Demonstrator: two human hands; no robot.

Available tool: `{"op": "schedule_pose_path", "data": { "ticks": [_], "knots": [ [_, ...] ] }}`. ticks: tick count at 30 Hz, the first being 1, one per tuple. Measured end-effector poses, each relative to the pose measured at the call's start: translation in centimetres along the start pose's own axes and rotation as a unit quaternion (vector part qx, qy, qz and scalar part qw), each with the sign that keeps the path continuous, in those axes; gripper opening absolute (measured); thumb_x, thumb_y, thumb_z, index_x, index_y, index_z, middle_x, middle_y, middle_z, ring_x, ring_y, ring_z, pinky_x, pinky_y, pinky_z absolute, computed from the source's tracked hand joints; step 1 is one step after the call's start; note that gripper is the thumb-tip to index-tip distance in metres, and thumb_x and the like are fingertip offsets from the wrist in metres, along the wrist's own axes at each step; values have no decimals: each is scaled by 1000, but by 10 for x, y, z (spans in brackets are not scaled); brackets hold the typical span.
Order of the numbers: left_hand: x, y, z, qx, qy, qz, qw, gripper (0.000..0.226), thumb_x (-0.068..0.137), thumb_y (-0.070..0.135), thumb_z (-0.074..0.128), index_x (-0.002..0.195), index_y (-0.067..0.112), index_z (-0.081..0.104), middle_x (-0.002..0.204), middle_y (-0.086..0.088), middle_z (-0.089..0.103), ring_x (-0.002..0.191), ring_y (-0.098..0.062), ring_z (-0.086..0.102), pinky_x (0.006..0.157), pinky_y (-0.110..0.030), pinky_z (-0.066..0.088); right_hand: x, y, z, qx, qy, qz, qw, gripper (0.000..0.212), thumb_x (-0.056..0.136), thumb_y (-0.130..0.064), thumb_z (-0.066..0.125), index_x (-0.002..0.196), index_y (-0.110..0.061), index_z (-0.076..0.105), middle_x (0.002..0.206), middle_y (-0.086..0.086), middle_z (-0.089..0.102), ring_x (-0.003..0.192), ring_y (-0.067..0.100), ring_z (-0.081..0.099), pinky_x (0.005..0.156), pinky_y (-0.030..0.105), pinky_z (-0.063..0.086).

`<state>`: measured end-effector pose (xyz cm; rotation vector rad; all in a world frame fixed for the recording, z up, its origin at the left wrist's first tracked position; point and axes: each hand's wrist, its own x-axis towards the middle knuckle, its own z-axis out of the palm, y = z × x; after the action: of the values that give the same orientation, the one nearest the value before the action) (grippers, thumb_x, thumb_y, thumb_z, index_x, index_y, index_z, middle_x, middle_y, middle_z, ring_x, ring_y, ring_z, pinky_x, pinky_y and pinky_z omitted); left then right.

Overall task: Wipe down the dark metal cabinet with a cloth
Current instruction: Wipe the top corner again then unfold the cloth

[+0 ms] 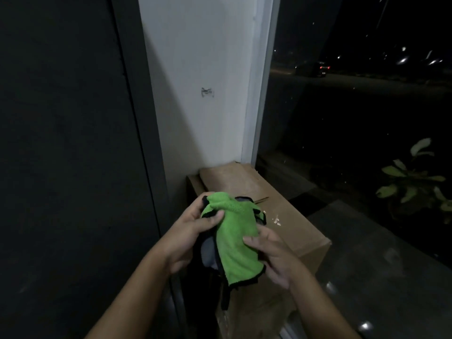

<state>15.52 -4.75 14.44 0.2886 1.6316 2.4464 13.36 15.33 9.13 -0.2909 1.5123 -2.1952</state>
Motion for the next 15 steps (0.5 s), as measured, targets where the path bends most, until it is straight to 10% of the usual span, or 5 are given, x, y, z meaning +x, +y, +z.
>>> {"op": "schedule_pose_path", "data": {
  "ticks": [7, 12, 15],
  "knots": [
    [30, -3, 10, 80, 73, -34, 994, 24, 98, 21, 58, 121, 20, 61, 117, -6, 71, 109, -19, 68, 90, -31, 55, 5, -21, -11, -14, 84, -34, 996, 43, 88, -11, 67, 130, -10, 59, 124, 14, 69, 115, 31, 66, 96, 41, 54],
    [46, -3, 4, 116, 70, -92, 987, 72, 58, -12, 85, 120, 10, 56, 112, -11, 72, 99, -27, 71, 84, -41, 58, -4, -33, -21, -42, 155, -60, 985, 36, 87, -11, 66, 123, -9, 65, 121, 16, 70, 110, 29, 69, 89, 39, 56],
    [54, -1, 2, 110, 52, -96, 988, 61, 60, -14, 81, 115, 0, 60, 110, -18, 72, 96, -33, 72, 83, -43, 58, -10, -40, -20, -45, 162, -83, 982, 41, 92, -9, 63, 132, -10, 59, 127, 14, 68, 117, 30, 65, 96, 45, 54]
  ]
}}
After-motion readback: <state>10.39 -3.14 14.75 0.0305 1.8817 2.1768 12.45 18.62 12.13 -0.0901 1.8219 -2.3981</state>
